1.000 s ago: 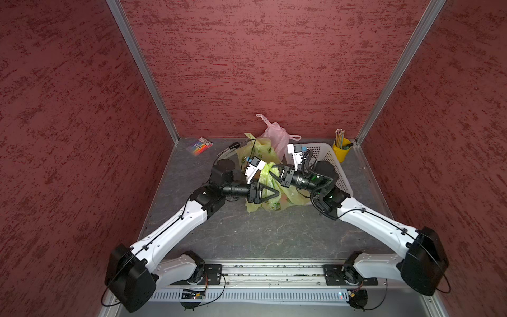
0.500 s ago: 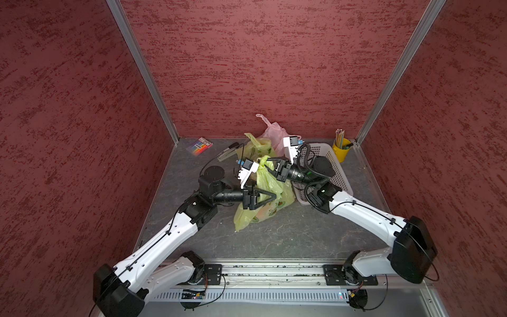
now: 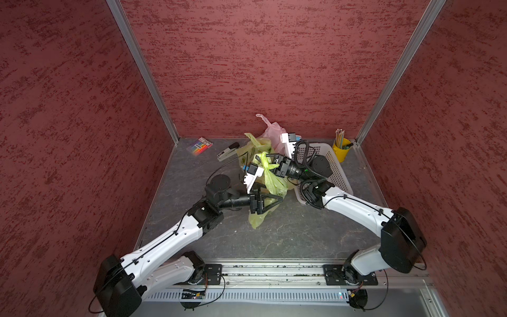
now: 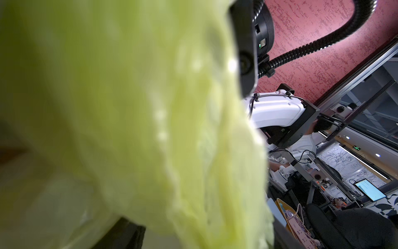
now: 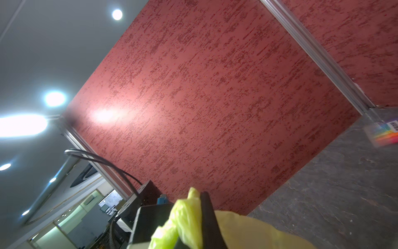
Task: Place the peach into a plastic bag & tie a knot
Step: Cross the plastic bag at the center of the board.
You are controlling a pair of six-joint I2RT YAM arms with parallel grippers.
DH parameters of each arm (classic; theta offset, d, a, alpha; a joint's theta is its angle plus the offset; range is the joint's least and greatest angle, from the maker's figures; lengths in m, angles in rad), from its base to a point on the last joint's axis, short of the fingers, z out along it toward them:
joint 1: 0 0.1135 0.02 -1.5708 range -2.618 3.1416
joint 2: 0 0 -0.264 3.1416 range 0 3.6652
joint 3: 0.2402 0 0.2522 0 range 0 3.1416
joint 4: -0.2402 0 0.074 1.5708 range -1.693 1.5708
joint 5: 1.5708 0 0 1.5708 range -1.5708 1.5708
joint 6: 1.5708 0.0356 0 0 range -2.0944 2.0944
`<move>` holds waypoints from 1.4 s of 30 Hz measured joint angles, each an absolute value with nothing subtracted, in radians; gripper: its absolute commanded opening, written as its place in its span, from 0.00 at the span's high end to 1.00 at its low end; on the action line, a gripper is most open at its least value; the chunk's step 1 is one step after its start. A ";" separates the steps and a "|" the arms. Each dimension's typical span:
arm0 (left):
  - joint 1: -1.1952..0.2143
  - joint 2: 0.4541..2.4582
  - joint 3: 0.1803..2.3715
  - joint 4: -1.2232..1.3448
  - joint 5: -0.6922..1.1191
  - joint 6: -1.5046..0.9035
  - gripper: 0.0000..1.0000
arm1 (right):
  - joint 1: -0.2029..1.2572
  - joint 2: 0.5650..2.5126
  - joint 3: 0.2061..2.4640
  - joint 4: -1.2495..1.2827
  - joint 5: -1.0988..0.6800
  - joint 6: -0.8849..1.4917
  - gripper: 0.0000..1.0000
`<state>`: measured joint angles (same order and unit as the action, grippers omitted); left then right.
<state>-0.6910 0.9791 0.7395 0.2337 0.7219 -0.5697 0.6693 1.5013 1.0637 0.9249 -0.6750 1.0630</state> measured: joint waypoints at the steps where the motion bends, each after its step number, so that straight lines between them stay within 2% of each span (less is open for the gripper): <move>1: -0.685 0.966 0.733 0.235 0.720 -0.572 0.26 | 0.667 1.503 1.075 0.938 -0.687 1.070 1.00; 9: -0.652 0.901 0.686 0.240 0.715 -0.610 0.26 | 0.646 1.551 1.134 1.041 -0.758 1.137 1.00; 16: -0.525 0.822 0.647 0.231 0.777 -0.679 0.24 | 0.621 1.593 1.138 1.105 -0.822 1.198 1.00; 24: -0.447 0.761 0.674 0.112 0.865 -0.696 0.23 | 0.597 1.601 1.144 1.139 -0.865 1.222 1.00; 32: -0.308 0.707 0.680 0.133 0.962 -0.807 0.35 | 0.587 1.603 1.147 1.138 -0.887 1.219 1.00; 38: -0.257 0.741 0.727 0.210 1.016 -0.933 0.48 | 0.587 1.603 1.147 1.120 -0.894 1.197 1.00; 40: -0.257 0.754 0.762 0.231 1.023 -0.955 0.46 | 0.587 1.603 1.147 1.112 -0.896 1.192 1.00; 42: -0.257 0.766 0.800 0.260 1.034 -0.973 0.35 | 0.587 1.603 1.147 1.106 -0.897 1.185 1.00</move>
